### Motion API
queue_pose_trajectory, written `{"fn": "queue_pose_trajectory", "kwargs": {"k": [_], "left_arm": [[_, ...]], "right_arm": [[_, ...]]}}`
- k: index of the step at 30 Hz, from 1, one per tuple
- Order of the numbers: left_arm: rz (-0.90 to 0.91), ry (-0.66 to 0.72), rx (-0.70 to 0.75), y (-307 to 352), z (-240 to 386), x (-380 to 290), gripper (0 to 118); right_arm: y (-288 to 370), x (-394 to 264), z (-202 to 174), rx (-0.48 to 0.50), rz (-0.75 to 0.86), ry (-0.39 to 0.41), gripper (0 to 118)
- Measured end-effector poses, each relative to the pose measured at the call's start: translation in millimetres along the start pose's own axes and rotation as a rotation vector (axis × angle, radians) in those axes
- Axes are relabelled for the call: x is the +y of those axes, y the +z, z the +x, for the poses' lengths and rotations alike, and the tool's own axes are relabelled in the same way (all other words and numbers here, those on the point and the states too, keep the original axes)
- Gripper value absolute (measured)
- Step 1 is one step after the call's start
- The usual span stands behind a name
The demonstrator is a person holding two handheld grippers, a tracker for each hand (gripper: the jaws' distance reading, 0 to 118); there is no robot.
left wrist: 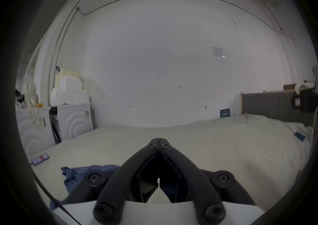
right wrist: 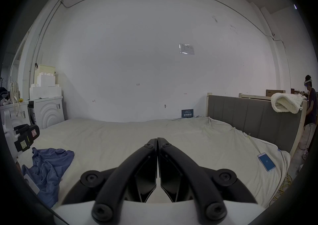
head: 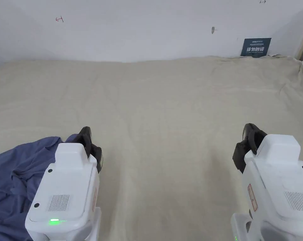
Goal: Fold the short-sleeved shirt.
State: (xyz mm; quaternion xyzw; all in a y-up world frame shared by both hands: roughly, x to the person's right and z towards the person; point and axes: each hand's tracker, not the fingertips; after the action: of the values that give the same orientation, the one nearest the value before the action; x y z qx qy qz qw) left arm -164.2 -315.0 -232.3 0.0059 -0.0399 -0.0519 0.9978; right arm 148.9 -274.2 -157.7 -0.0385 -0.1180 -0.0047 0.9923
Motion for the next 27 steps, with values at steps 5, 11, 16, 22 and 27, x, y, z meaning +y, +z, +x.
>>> {"fn": "queue_pose_trajectory", "kwargs": {"k": [5, 11, 16, 22, 27], "left_arm": [[-0.008, 0.007, 0.000, 0.2, 2.2, -2.3, 0], [-0.009, 0.019, -0.003, -1.7, 1.2, -1.0, 0], [-0.011, 0.035, 0.003, -2.6, -1.4, -1.6, 0], [-0.015, 0.027, 0.001, -2.1, -2.3, -2.6, 0], [-0.012, 0.024, 0.004, -1.2, -2.3, -1.8, 0]], "right_arm": [[-0.8, -1.4, 0.9, 0.008, -0.007, -0.004, 0], [-0.3, -0.1, 0.4, 0.023, -0.009, -0.008, 0], [0.1, 0.6, -0.6, 0.022, -0.006, 0.000, 0], [0.3, 0.5, 1.3, 0.023, -0.007, -0.004, 0], [0.5, 0.9, 1.9, 0.022, -0.007, -0.003, 0]]}}
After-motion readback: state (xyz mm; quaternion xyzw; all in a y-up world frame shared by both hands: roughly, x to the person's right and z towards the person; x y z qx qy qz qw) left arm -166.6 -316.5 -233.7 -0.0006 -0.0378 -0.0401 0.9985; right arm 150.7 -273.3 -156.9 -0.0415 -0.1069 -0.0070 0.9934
